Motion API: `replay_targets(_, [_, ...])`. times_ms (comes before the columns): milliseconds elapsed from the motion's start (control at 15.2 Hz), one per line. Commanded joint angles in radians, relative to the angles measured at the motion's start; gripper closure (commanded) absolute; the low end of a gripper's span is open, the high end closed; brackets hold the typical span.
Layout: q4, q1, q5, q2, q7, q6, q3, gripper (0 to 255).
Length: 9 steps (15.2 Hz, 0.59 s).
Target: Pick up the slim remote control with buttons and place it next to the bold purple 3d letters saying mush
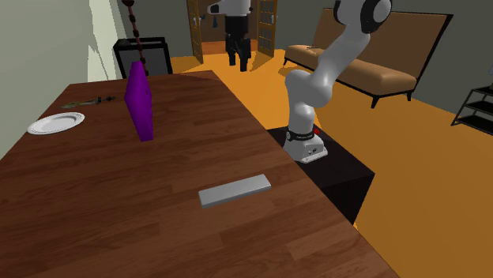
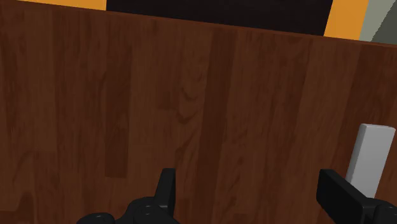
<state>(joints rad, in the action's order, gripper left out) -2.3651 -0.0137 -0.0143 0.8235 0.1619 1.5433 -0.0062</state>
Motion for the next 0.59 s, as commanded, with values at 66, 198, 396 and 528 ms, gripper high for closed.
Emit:
replay_targets(66, [-0.016,0.006,-0.013,-0.004,-0.022,0.021,0.020,0])
replay_targets(198, [-0.046,0.017,-0.040,-0.018,-0.066,0.064,0.060,0])
replay_targets(396, [-0.080,0.035,-0.079,-0.050,-0.132,0.131,0.121,0])
replay_targets(528, [-0.097,0.047,-0.103,-0.079,-0.175,0.178,0.162,0])
